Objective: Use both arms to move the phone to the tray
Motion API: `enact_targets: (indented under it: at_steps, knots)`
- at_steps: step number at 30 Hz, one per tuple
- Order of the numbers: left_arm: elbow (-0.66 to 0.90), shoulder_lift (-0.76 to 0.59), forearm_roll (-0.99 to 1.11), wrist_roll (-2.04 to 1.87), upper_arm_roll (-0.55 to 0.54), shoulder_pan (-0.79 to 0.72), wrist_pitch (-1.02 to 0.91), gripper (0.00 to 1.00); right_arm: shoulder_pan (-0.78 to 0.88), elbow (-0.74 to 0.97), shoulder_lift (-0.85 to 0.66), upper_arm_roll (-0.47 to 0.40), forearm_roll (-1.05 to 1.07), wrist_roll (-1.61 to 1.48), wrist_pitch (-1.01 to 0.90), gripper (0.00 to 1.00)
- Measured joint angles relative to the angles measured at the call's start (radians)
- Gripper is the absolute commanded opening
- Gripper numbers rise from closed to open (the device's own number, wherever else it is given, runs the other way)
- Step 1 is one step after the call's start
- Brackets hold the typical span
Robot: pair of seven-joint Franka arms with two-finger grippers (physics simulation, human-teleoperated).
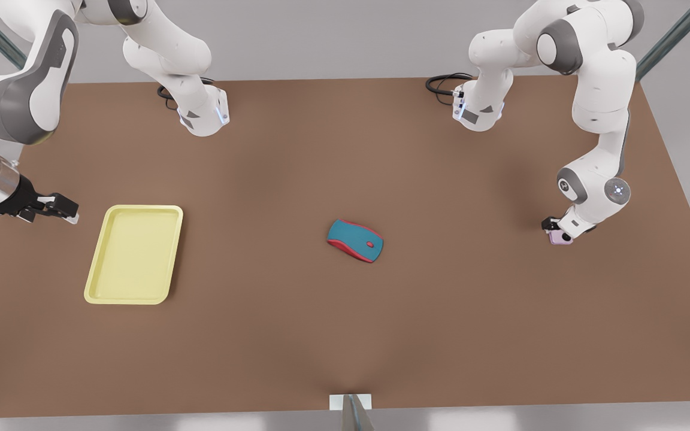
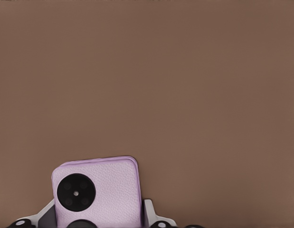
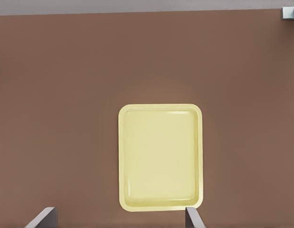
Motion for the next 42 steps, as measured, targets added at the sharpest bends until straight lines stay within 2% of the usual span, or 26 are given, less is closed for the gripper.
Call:
enact_targets:
  at_steps: [14, 18, 21, 25, 26, 29, 31, 38, 42]
  knots:
    - [0.016, -0.02, -0.001, 0.02, -0.004, -0.007, -0.013, 0.77, 0.0, 0.0, 0.001, 0.001, 0.0, 0.001, 0.001, 1.0]
    - [0.051, -0.087, -0.006, 0.007, -0.073, -0.029, -0.071, 0.76, -0.001, 0.0, 0.001, 0.001, 0.005, 0.001, 0.001, 1.0]
    - [0.11, -0.136, -0.007, -0.044, -0.088, -0.165, -0.164, 0.76, 0.002, 0.001, -0.001, 0.001, 0.003, 0.001, 0.001, 1.0]
    - [0.273, -0.135, -0.007, -0.181, -0.094, -0.443, -0.323, 0.76, 0.002, 0.001, 0.0, 0.001, 0.002, 0.001, 0.001, 1.0]
    - [0.314, -0.12, -0.008, -0.226, -0.112, -0.504, -0.353, 0.76, 0.002, 0.0, 0.001, 0.001, 0.002, 0.001, 0.002, 1.0]
    - [0.479, -0.04, -0.008, -0.383, -0.259, -0.575, -0.423, 0.76, 0.001, 0.0, 0.001, 0.001, 0.002, 0.001, 0.003, 1.0]
    - [0.617, 0.036, -0.008, -0.495, -0.301, -0.629, -0.454, 0.76, 0.001, 0.001, 0.001, 0.001, 0.005, 0.001, 0.003, 1.0]
    - [1.084, 0.369, -0.007, -0.857, -0.318, -0.776, -0.49, 0.76, 0.002, 0.017, -0.001, 0.008, 0.016, 0.001, 0.001, 1.0]
    - [1.256, 0.54, -0.006, -1.02, -0.321, -0.846, -0.421, 0.76, 0.001, 0.019, 0.0, 0.009, 0.017, 0.001, -0.001, 1.0]
